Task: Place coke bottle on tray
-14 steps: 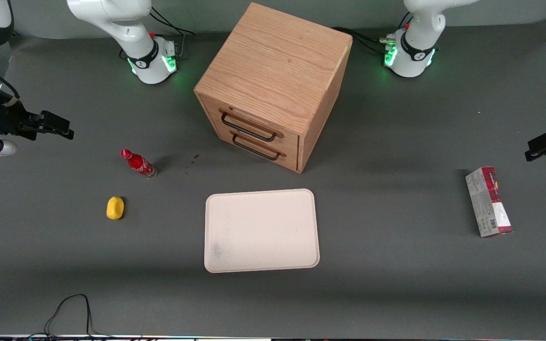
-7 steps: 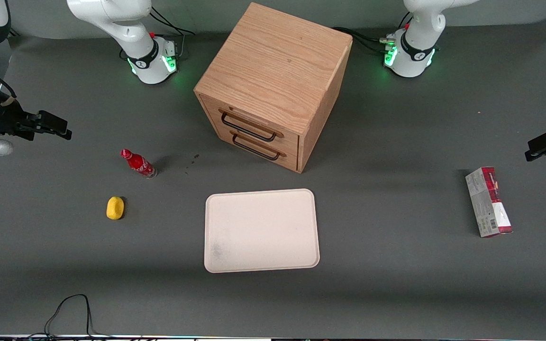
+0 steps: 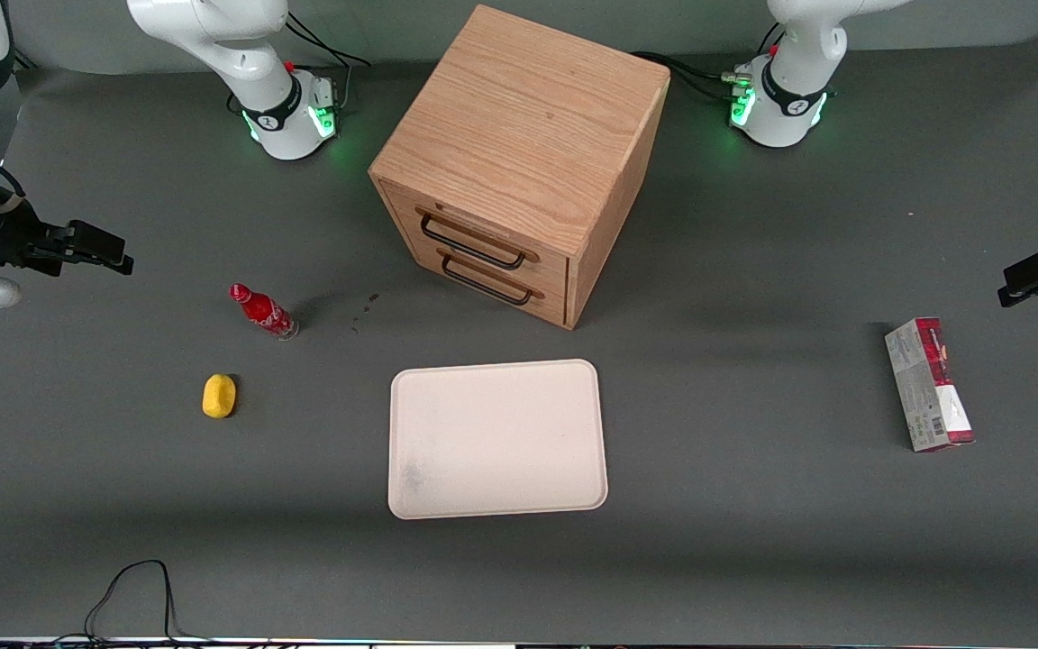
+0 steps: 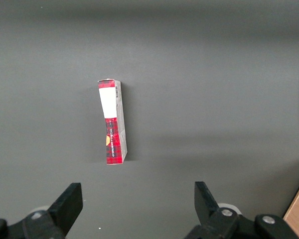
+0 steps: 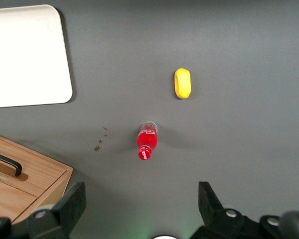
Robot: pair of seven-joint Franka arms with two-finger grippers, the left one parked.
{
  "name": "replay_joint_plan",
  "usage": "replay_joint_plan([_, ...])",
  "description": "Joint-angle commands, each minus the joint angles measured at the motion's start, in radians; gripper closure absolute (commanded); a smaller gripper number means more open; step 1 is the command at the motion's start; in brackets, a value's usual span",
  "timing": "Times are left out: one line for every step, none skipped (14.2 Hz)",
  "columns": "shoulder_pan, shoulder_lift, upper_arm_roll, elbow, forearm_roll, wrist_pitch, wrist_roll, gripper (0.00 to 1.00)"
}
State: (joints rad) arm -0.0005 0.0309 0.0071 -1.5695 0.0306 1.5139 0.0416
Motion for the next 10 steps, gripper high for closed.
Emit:
replay_joint_plan([-0.006, 0.038, 0.004, 0.072, 0.018, -0.031, -0.020, 0.00])
replay_joint_plan([-0.006, 0.047, 0.004, 0.078, 0.018, -0.031, -0.025, 0.00])
replay_joint_plan([-0.006, 0.050, 0.002, 0.080, 0.017, -0.031, -0.026, 0.00])
replay_joint_plan([-0.007, 0.050, 0.002, 0.088, 0.017, -0.031, -0.026, 0.00])
replay_joint_plan([-0.007, 0.069, 0.002, 0.106, 0.017, -0.031, -0.023, 0.00])
replay_joint_plan([-0.007, 0.108, 0.002, 0.147, 0.018, -0.031, -0.017, 0.00])
replay_joint_plan([-0.006, 0.156, 0.002, 0.201, 0.018, -0.032, -0.014, 0.00])
replay_joint_plan([-0.006, 0.209, 0.004, 0.253, 0.018, -0.032, -0.012, 0.00])
replay_joint_plan([-0.003, 0.254, 0.007, 0.285, 0.018, -0.032, -0.005, 0.00])
replay_joint_plan([0.010, 0.289, 0.022, 0.299, 0.017, -0.031, 0.027, 0.00])
